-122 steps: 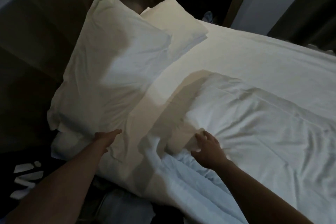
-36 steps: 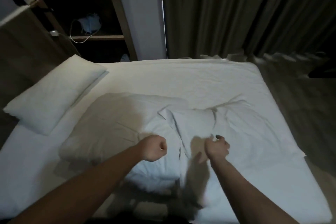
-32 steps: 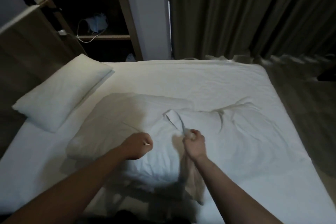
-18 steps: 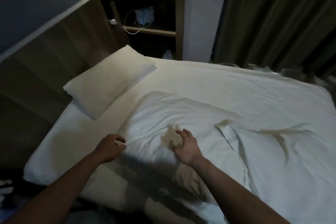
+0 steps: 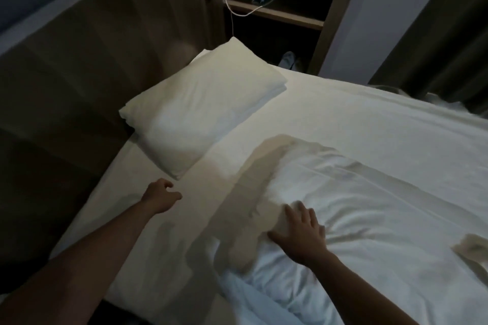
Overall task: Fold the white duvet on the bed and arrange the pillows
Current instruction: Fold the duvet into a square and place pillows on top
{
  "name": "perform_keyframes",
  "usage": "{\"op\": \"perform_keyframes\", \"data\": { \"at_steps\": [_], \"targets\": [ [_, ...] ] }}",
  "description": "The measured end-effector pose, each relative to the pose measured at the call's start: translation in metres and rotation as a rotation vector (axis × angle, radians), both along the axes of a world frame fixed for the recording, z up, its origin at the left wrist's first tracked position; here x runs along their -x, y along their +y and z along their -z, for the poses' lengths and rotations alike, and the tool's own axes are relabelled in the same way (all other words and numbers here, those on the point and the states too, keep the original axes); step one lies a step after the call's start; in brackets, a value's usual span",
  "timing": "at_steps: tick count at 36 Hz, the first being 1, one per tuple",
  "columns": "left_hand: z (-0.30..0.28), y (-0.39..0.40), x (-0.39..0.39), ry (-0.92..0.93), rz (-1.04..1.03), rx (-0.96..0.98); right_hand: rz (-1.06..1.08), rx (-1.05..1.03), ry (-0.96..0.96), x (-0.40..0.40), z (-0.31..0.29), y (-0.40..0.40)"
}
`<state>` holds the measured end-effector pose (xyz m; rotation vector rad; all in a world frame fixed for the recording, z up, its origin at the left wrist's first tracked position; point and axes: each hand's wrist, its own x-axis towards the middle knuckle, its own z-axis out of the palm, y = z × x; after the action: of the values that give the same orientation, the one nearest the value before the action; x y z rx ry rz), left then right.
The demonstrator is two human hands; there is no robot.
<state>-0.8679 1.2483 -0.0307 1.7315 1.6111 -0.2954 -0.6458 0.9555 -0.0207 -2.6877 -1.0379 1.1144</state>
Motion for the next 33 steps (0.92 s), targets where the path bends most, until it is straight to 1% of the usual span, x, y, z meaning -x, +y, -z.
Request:
{"op": "perform_keyframes", "data": {
  "at_steps": [3, 6, 8, 9, 10, 11, 14, 16, 18, 19, 21, 22, 24, 25, 27, 29, 30, 32, 33],
  "targets": [
    [0.040, 0.034, -0.012, -0.024, -0.096, 0.017, -0.050, 0.078, -0.049, 0.007, 0.037, -0.004],
    [0.078, 0.057, -0.020, -0.092, -0.209, 0.049, -0.023, 0.073, -0.087, 0.013, 0.072, -0.009],
    [0.117, 0.079, -0.017, -0.124, -0.268, 0.095, -0.027, 0.090, -0.112, 0.014, 0.089, -0.012],
    [0.151, 0.095, -0.010, -0.140, -0.312, 0.105, -0.025, 0.099, -0.126, 0.014, 0.095, -0.012],
    [0.170, 0.106, -0.009, -0.169, -0.367, 0.118, -0.021, 0.102, -0.142, 0.015, 0.101, -0.012],
    [0.171, 0.108, -0.014, -0.229, -0.434, 0.146, -0.022, 0.107, -0.158, 0.016, 0.106, -0.012],
    [0.151, 0.104, -0.043, -0.396, -0.564, 0.263, -0.035, 0.105, -0.180, 0.017, 0.119, -0.014],
    [0.150, 0.114, -0.056, -0.462, -0.563, 0.369, -0.015, 0.062, -0.190, 0.018, 0.129, -0.018],
    [0.151, 0.129, -0.059, -0.541, -0.542, 0.417, 0.017, 0.016, -0.212, 0.020, 0.138, -0.021],
    [0.153, 0.136, -0.060, -0.551, -0.557, 0.415, 0.034, 0.000, -0.214, 0.020, 0.141, -0.022],
    [0.155, 0.146, -0.062, -0.494, -0.544, 0.337, 0.054, -0.022, -0.218, 0.022, 0.143, -0.022],
    [0.153, 0.147, -0.064, -0.438, -0.536, 0.302, 0.046, -0.019, -0.216, 0.021, 0.143, -0.021],
    [0.138, 0.144, -0.073, -0.369, -0.503, 0.199, 0.017, 0.043, -0.169, 0.019, 0.135, -0.019],
    [0.128, 0.141, -0.078, -0.337, -0.445, 0.157, 0.013, 0.069, -0.136, 0.018, 0.128, -0.016],
    [0.095, 0.127, -0.087, -0.347, -0.327, 0.079, -0.002, 0.108, -0.080, 0.015, 0.115, -0.011],
    [0.059, 0.110, -0.089, -0.429, -0.245, -0.027, 0.022, 0.147, 0.016, 0.007, 0.095, -0.005],
    [0.037, 0.100, -0.086, -0.453, -0.209, -0.054, -0.015, 0.144, 0.058, 0.004, 0.081, -0.002],
    [0.005, 0.080, -0.089, -0.539, -0.149, -0.068, 0.015, -0.059, 0.100, -0.002, 0.064, 0.010],
    [-0.016, 0.069, -0.090, -0.572, -0.108, -0.068, 0.126, -0.191, 0.152, -0.002, 0.049, 0.017]
  ]
}}
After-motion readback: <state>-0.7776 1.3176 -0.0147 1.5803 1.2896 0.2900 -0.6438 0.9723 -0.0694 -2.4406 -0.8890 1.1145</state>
